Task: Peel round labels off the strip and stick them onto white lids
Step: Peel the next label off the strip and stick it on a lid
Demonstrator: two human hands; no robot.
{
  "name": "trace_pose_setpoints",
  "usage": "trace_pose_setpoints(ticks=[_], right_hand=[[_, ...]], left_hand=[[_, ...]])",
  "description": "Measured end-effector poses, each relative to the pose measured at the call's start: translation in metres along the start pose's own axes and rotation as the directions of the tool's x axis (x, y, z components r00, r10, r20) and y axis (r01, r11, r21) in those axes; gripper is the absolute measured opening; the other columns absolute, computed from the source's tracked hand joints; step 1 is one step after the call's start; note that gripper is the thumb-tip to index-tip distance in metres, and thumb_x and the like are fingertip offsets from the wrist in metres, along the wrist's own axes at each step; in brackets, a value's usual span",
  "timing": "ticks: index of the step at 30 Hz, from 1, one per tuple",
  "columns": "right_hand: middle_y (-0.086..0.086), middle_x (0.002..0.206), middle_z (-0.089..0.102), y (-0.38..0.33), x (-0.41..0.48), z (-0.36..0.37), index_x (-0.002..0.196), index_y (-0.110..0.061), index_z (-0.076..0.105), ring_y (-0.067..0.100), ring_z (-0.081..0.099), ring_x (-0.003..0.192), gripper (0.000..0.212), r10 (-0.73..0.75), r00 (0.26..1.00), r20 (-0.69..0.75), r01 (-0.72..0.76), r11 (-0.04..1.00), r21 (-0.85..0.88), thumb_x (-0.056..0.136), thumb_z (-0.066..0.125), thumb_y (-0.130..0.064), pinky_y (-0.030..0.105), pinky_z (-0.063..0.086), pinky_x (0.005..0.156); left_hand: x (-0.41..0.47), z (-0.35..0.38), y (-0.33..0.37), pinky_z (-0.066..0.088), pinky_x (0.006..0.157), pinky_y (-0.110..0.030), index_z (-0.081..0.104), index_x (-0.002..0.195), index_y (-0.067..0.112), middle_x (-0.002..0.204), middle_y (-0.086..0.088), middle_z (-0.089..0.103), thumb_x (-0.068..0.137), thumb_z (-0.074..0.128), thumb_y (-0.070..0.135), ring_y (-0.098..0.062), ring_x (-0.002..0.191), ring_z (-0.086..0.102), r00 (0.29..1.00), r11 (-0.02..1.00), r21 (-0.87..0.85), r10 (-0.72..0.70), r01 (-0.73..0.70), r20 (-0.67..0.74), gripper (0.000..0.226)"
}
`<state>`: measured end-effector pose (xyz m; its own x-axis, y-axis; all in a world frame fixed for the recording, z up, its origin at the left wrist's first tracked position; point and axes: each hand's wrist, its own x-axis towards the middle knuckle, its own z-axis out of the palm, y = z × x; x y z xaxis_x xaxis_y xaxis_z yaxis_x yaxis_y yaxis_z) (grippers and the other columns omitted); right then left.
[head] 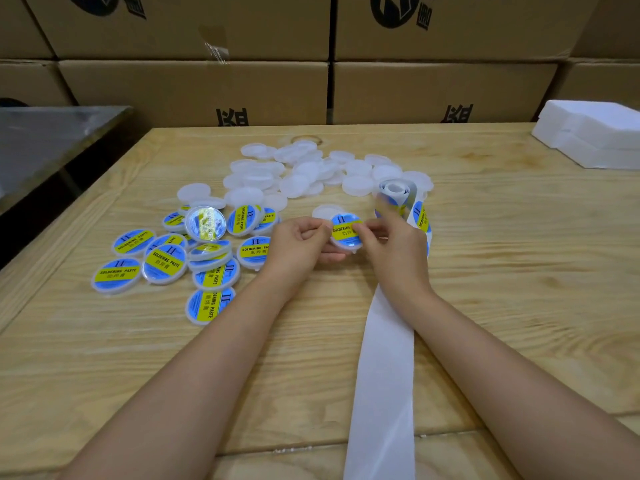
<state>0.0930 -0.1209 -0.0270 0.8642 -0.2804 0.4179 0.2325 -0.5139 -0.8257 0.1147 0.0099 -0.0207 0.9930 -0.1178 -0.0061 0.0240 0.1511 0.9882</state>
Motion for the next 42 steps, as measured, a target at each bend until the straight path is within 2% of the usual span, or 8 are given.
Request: trace_pose_setpoints(ticks=[2, 6, 11, 15, 22, 29, 38, 42], right_hand=[[-0.007, 0.081, 0.068, 0.0001, 0.0001, -0.001, 0.146, -0.028, 0.027, 0.003, 0.064, 0.078, 0.072, 0.04, 0.999, 0.021, -0.04, 0.999, 0.034, 0.087, 0.064, -0.014, 0.012, 0.044, 0.077], [-0.002, 0.08, 0.066, 0.0008, 0.0024, -0.0014, 0.116, -0.011, 0.064, 0.014, 0.064, 0.08, 0.027, 0.028, 0.994, -0.102, -0.027, 1.0, 0.011, 0.089, 0.061, -0.012, 0.019, 0.047, 0.077], [-0.009, 0.077, 0.055, 0.0002, 0.0025, 0.0009, 0.084, -0.014, 0.064, 0.002, 0.049, 0.066, 0.011, -0.029, 0.994, -0.11, 0.026, 0.999, -0.028, 0.083, 0.069, -0.024, 0.012, 0.036, 0.064], [0.001, 0.093, 0.057, -0.0011, 0.0008, 0.003, 0.097, -0.012, 0.062, 0.006, 0.05, 0.077, 0.026, -0.062, 0.998, -0.029, 0.061, 0.997, -0.036, 0.079, 0.074, -0.026, 0.015, 0.039, 0.072], [0.005, 0.09, 0.056, -0.0019, -0.0036, 0.0006, 0.115, -0.002, 0.063, 0.001, 0.052, 0.067, 0.036, -0.276, 0.961, 0.018, 0.276, 0.96, -0.036, 0.08, 0.071, -0.006, 0.005, 0.039, 0.074], [-0.008, 0.087, 0.065, 0.0009, -0.0004, -0.0027, 0.101, -0.01, 0.071, 0.02, 0.065, 0.071, 0.017, -0.037, 0.999, -0.022, 0.04, 0.989, 0.146, 0.085, 0.066, -0.008, 0.03, 0.053, 0.074], [-0.009, 0.083, 0.068, 0.0007, -0.0004, -0.0021, 0.115, -0.021, 0.064, 0.007, 0.063, 0.072, 0.029, 0.042, 0.999, -0.003, -0.041, 0.981, 0.191, 0.086, 0.066, -0.016, 0.021, 0.052, 0.074], [-0.005, 0.09, 0.068, 0.0035, 0.0002, -0.0033, 0.128, -0.021, 0.052, -0.001, 0.059, 0.072, 0.038, 0.024, 0.998, -0.06, -0.012, 0.979, 0.201, 0.091, 0.058, -0.014, 0.005, 0.041, 0.069]], left_hand=[[-0.0004, 0.0004, 0.0, 0.056, 0.055, -0.021, 0.059, 0.084, 0.004, 0.059, -0.003, 0.07, 0.094, 0.053, 0.007, -0.015, 0.056, 0.069, 1.0, 1.0, -0.004, -0.008, 0.008, 0.009, 0.012], [-0.0013, 0.0013, -0.0009, 0.057, 0.058, -0.022, 0.058, 0.098, -0.006, 0.068, -0.008, 0.07, 0.095, 0.052, 0.008, -0.016, 0.06, 0.07, 0.998, 1.0, 0.016, 0.005, -0.006, 0.059, 0.015], [-0.0039, 0.0021, -0.0022, 0.056, 0.056, -0.021, 0.058, 0.092, -0.001, 0.07, -0.009, 0.068, 0.094, 0.052, 0.005, -0.013, 0.059, 0.068, 0.993, 0.998, 0.038, 0.04, -0.044, 0.109, 0.009], [-0.0028, 0.0, -0.0009, 0.057, 0.057, -0.023, 0.059, 0.083, 0.005, 0.061, -0.002, 0.069, 0.093, 0.052, 0.004, -0.013, 0.058, 0.068, 0.996, 0.998, -0.037, 0.052, -0.05, 0.072, 0.012], [0.0031, -0.0074, 0.0001, 0.059, 0.073, -0.031, 0.06, 0.101, 0.0, 0.091, -0.014, 0.068, 0.098, 0.046, 0.017, -0.022, 0.08, 0.067, 1.0, 0.994, -0.104, 0.03, -0.029, 0.001, 0.021], [0.001, -0.0032, -0.0002, 0.058, 0.056, -0.028, 0.058, 0.1, 0.012, 0.078, -0.002, 0.071, 0.097, 0.048, 0.016, -0.016, 0.068, 0.07, 0.998, 0.997, -0.035, 0.067, -0.067, -0.011, 0.011], [-0.0027, 0.0022, -0.004, 0.057, 0.067, -0.03, 0.057, 0.122, 0.022, 0.111, -0.004, 0.063, 0.094, 0.048, 0.001, -0.007, 0.083, 0.063, 0.962, 0.943, 0.195, 0.274, -0.269, 0.004, 0.036], [-0.0013, -0.0058, 0.0049, 0.04, 0.086, -0.013, 0.062, 0.117, 0.011, 0.107, -0.001, 0.06, 0.09, 0.038, -0.002, -0.012, 0.097, 0.054, 0.825, 0.789, 0.444, 0.54, -0.425, -0.169, 0.039]])
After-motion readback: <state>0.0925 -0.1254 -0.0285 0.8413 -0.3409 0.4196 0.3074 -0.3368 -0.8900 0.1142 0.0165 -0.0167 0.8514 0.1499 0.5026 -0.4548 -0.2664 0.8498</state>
